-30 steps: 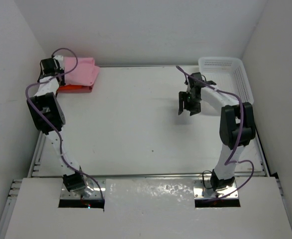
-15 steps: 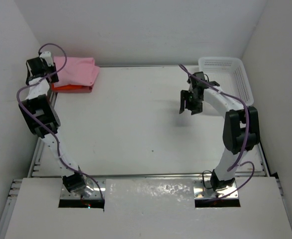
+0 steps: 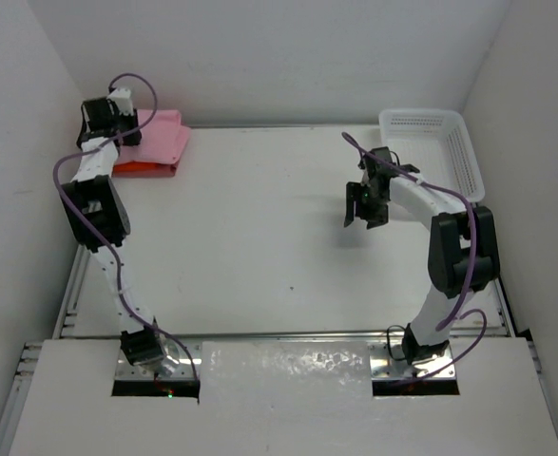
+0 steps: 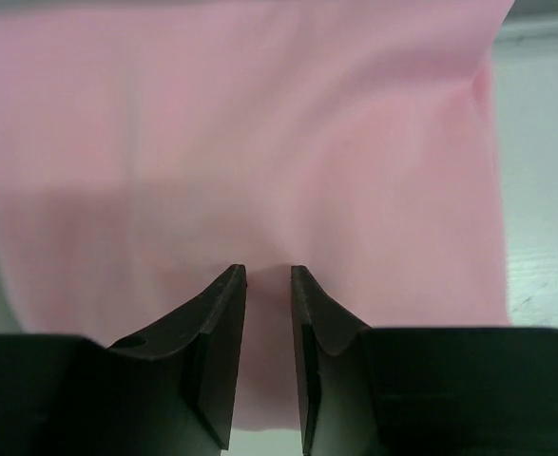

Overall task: Fold and stack the t-shirts
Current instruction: Put the neatly folded tshirt into the corner of the board with the left arm

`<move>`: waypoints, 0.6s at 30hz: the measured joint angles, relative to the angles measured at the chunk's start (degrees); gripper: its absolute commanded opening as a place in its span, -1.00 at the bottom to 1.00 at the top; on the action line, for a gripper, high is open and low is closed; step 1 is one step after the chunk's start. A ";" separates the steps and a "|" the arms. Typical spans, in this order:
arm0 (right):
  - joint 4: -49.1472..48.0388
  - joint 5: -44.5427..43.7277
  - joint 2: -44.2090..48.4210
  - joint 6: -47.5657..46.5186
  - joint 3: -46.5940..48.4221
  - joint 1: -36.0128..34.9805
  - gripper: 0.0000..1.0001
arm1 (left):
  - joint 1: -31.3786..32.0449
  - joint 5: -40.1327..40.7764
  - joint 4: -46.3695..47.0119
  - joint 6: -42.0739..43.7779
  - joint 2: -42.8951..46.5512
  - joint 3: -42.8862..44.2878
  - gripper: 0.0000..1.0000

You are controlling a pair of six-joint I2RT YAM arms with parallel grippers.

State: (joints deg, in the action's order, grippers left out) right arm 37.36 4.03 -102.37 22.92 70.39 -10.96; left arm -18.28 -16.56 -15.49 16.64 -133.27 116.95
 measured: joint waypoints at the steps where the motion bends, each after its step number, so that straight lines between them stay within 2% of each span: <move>1: -0.15 0.02 0.00 -0.02 0.00 0.00 0.24 | 0.28 0.59 -0.09 0.35 -0.76 -0.42 -0.53; 7: -1.03 0.04 0.02 -0.04 -0.66 0.00 0.24 | 0.13 4.70 -0.87 2.51 -4.00 -3.89 -0.53; 9: -1.18 0.02 0.17 -0.04 -1.05 0.00 0.24 | -0.09 5.33 -0.02 3.06 -3.61 -5.44 -0.42; 13: -1.22 0.04 0.66 -0.04 -1.38 0.00 0.24 | -0.09 6.34 1.73 4.35 -0.98 -8.81 0.00; 18: -1.36 0.48 0.70 -0.11 -1.36 0.00 0.25 | -0.20 6.45 -0.59 4.44 0.28 -5.97 0.35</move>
State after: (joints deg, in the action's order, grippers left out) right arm 36.01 4.51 -101.67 22.81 69.04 -10.96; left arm -18.48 -10.11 -16.08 21.08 -132.99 110.98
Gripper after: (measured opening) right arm 0.622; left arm 0.630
